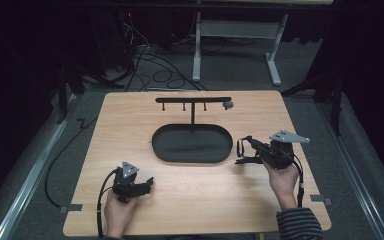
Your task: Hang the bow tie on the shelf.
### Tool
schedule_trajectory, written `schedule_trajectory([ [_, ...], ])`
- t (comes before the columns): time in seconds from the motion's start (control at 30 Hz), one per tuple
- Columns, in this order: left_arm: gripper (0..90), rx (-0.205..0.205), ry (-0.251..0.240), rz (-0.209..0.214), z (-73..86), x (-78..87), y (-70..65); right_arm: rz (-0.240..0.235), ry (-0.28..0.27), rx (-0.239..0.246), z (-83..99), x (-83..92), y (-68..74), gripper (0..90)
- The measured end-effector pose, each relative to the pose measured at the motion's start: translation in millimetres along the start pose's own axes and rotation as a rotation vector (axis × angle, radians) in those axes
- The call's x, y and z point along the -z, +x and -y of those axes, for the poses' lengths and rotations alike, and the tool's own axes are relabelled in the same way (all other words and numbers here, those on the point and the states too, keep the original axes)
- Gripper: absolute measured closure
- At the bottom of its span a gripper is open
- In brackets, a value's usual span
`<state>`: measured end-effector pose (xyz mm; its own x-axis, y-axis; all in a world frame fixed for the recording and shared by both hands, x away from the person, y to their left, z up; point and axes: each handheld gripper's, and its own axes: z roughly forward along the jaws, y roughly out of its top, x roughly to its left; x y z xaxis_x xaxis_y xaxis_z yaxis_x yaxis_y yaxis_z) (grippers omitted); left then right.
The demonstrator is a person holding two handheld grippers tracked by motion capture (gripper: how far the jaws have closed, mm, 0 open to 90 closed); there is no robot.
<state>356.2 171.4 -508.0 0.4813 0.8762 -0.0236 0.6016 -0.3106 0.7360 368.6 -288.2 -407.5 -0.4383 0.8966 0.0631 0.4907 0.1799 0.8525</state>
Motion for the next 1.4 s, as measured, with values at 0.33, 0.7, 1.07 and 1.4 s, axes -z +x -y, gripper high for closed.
schedule_trajectory([
  [0.33,21.1,-0.001,0.000,0.001,0.1,0.1,0.1,-0.036,-0.012,0.015,-7.3,-0.4,8.1,90.0],
  [0.7,21.0,-0.001,0.000,0.001,0.1,0.2,0.0,-0.061,-0.016,0.025,-12.4,-3.8,11.7,90.0],
  [1.07,21.0,-0.002,0.001,0.002,0.1,0.3,0.0,-0.082,-0.022,0.038,-24.1,-7.5,15.4,90.0],
  [1.4,21.0,-0.002,0.002,0.002,0.1,0.3,0.0,-0.094,-0.033,0.055,-38.3,-8.8,16.5,90.0],
])
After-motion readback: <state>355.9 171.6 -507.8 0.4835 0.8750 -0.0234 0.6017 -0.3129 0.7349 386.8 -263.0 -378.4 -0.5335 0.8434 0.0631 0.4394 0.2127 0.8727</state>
